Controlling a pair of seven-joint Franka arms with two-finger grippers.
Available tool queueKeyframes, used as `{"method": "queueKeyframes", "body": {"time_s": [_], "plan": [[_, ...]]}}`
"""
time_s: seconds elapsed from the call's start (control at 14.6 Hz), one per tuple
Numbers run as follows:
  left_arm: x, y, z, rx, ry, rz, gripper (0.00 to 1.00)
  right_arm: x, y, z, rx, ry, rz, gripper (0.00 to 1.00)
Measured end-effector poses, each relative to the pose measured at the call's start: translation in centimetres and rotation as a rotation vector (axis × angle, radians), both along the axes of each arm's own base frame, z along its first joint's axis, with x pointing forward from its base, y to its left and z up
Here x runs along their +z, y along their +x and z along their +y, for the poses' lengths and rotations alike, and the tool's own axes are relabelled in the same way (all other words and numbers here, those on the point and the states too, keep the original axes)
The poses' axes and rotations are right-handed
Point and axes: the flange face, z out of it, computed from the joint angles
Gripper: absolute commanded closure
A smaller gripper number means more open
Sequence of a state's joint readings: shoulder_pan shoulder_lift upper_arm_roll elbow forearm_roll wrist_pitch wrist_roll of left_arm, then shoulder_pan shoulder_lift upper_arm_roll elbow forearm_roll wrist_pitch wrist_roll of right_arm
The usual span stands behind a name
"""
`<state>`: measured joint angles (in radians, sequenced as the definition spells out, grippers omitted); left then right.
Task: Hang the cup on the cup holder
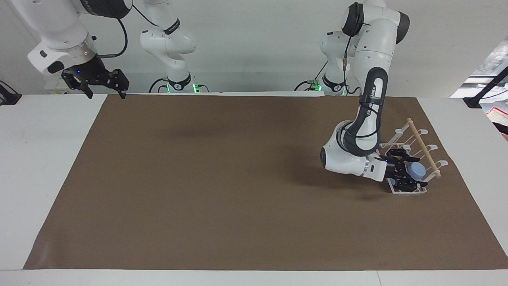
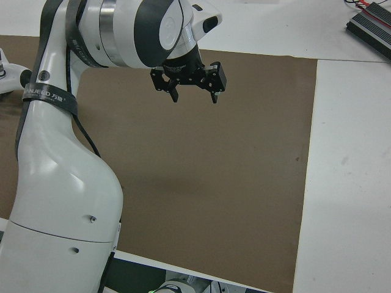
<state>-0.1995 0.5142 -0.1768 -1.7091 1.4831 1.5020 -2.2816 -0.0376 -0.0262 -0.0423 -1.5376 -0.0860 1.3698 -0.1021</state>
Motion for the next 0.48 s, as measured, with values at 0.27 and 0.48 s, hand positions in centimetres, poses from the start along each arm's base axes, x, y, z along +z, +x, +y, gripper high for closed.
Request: {"method": "queueKeyframes", "body": {"time_s": [0.27, 0.48], "plan": [[8.7, -0.5, -0.2, 0.053, -0.041, -0.034, 0.0, 0.0, -0.2, -1.1, -0.012, 0.002, 0.005, 0.01], [14.7, -2.0, 0.8, 0.07, -0.092, 0.067, 0.0, -0.1, -0.2, -0.9, -0.008, 0.003, 0.013, 0.01]]}}
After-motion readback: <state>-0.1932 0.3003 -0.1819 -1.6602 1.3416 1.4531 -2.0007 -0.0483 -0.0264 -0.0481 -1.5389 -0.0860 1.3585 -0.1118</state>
